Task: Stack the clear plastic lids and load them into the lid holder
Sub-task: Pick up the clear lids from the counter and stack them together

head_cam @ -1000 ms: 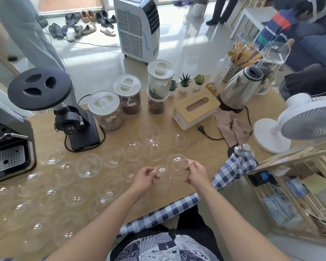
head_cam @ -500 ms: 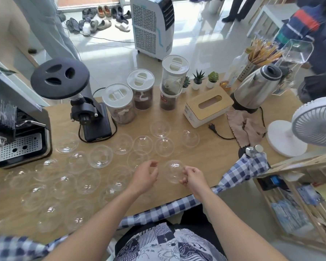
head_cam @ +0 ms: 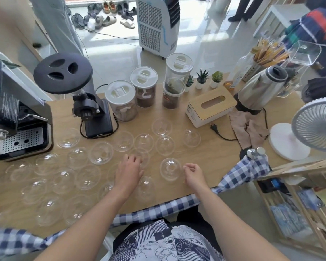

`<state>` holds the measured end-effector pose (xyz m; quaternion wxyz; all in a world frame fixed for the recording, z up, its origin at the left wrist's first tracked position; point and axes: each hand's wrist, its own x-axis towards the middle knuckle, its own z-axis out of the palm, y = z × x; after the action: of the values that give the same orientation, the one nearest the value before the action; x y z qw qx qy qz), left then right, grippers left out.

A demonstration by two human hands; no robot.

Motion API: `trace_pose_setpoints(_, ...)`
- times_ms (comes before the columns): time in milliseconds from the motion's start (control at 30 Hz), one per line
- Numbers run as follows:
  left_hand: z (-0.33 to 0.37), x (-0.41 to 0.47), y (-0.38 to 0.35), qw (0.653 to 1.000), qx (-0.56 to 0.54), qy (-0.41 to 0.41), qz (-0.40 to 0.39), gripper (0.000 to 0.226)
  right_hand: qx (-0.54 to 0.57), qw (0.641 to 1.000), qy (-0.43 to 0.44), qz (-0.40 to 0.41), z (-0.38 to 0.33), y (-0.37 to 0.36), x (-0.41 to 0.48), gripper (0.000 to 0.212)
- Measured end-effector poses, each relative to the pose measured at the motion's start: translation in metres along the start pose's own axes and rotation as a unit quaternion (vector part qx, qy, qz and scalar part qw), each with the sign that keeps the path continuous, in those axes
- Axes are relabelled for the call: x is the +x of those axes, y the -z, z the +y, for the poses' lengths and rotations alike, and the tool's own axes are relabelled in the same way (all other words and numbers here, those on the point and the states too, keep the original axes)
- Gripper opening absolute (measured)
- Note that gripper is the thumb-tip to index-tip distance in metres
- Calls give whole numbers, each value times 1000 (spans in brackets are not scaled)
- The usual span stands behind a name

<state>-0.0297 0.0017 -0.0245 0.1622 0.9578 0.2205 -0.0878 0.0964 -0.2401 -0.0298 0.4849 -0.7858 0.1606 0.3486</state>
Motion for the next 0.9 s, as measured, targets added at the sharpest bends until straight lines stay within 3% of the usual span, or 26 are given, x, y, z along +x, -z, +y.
trace_pose_setpoints(100,4,4,2,1000,16,5,1,22,-120,988,93,27,-17,16,9,27)
trace_pose_setpoints(267,11,7,6,998,-21,12,63,7,-298,928,210,73,-53,35,48,56)
trace_pose_setpoints(400,25,3,17,984,-122,19,131,8,-366,898,234,66,-75,41,81,77)
trace_pose_setpoints(500,44,-4,31,966,-213,35,140,13,-402,887,222,55,-82,38,102,85)
trace_pose_setpoints(567,58,-9,35,940,-312,83,107,14,-419,881,215,46,-84,35,111,86)
trace_pose_setpoints(700,76,-13,24,825,-525,210,-1,21,-450,870,201,35,-85,34,121,87)
trace_pose_setpoints(900,87,-8,-5,784,-552,279,-51,22,-419,880,221,41,-70,41,112,85)
